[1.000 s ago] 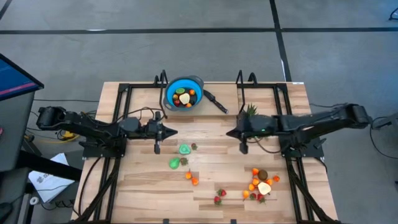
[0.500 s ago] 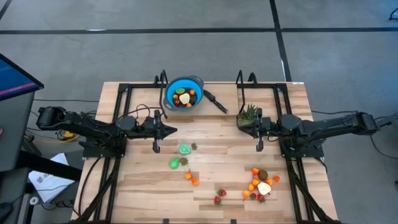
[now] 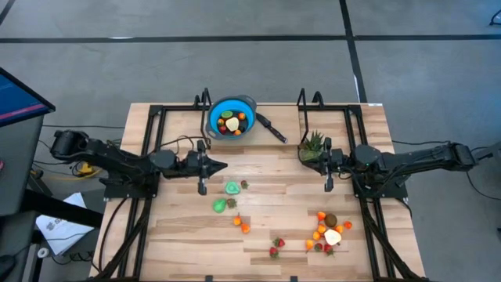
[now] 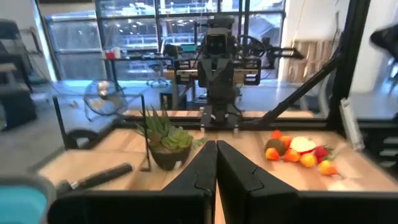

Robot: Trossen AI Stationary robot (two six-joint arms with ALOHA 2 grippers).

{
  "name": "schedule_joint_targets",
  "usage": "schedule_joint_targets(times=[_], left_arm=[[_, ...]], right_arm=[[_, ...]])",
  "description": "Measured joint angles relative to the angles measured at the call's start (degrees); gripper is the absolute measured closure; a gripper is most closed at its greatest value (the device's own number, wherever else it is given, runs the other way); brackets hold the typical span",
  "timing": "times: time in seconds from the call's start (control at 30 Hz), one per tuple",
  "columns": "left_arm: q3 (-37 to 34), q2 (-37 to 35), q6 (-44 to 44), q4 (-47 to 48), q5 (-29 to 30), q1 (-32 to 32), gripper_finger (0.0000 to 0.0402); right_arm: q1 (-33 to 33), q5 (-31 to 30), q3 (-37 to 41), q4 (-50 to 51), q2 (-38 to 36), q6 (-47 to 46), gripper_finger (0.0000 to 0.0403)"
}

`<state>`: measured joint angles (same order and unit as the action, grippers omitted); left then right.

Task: Pick & Place Fruit
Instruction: Put the strawberry into the basket

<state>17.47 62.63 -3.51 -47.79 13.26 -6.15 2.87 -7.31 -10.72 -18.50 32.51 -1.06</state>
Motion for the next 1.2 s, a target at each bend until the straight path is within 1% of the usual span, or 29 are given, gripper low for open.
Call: schedule_joint_targets(times=[0.1,0.2,0.4,0.57,0.8,0.9,0.97,1.2], left_arm=[[2.29,4.1,-3.74,0.26,2.37,-2.15,0.04],[3.82,7.96,-4.08,0.25,4.01,-3.07,0.04],[4.87,13.04,-3.66,1.01,4.37,-3.41,0.04],[5.2,15.21,-3.59,2.31,4.79,-3.28,0.04],[5.2,15.18,-5.03,2.38,4.79,-2.43,0.0388],[5.2,15.17,-5.55,2.55,4.79,-2.42,0.0364],[5.2,15.17,-5.57,2.55,4.79,-2.38,0.034],[5.2,15.15,-4.9,2.56,4.78,-1.3,0.023]], right_arm=[[0.0,0.0,0.0,-0.16,0.0,-0.88,0.0401],[0.0,0.0,0.02,-0.15,0.02,-1.83,0.0401],[-0.01,0.0,0.02,-0.15,0.02,-1.98,0.0401],[-0.02,-0.06,0.02,-0.15,0.02,-1.99,0.0401],[-0.04,-0.13,0.02,-0.17,0.02,-1.99,0.0401],[-0.04,-0.2,0.02,-0.17,0.02,-1.99,0.0401],[-0.04,-0.2,0.02,-0.17,0.02,-1.99,0.0401],[-0.04,-0.2,0.02,-0.19,0.02,-1.99,0.0401]])
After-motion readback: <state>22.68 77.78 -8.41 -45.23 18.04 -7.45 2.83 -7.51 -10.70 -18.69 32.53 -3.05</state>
